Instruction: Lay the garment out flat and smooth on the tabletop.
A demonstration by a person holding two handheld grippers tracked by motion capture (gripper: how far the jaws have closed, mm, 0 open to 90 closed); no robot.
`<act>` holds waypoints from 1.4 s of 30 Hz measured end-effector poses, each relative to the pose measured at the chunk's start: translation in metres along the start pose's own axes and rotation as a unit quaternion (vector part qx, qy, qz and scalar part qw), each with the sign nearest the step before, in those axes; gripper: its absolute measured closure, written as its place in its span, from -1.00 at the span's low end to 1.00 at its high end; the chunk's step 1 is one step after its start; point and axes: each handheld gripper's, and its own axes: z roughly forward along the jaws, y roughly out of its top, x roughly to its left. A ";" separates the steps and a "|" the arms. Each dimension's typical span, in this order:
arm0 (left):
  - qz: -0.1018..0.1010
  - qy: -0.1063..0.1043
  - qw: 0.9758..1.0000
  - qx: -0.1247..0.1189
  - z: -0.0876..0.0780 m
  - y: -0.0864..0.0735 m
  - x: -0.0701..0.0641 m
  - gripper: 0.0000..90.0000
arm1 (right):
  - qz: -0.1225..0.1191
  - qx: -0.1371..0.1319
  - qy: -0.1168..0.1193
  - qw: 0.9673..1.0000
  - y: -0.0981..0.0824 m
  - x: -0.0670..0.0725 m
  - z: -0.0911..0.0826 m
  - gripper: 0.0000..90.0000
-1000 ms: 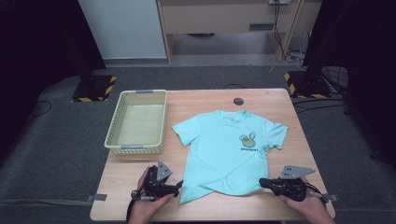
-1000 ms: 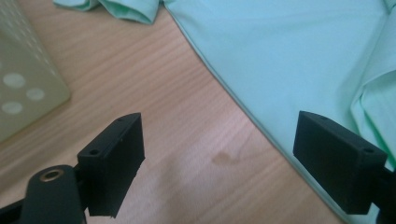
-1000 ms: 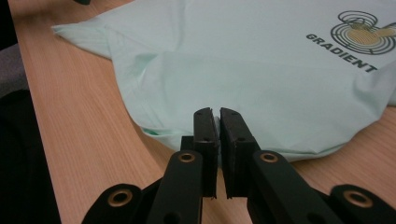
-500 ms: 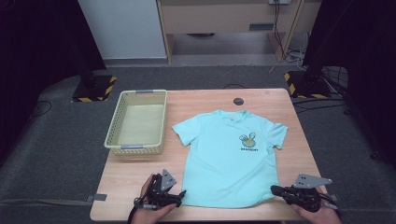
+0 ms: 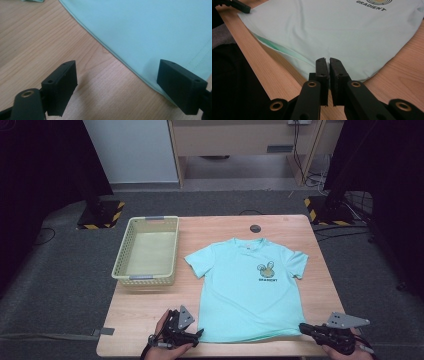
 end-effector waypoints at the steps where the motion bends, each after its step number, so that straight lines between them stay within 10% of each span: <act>1: 0.002 -0.001 1.000 0.002 0.000 0.000 -0.001 -0.65 | -0.001 0.002 -0.002 1.000 0.000 0.000 -0.001 0.91; 42: 0.018 -0.028 0.999 0.004 -0.013 -0.007 -0.026 -0.67 | 0.017 0.011 -0.024 1.000 -0.023 0.005 -0.030 0.67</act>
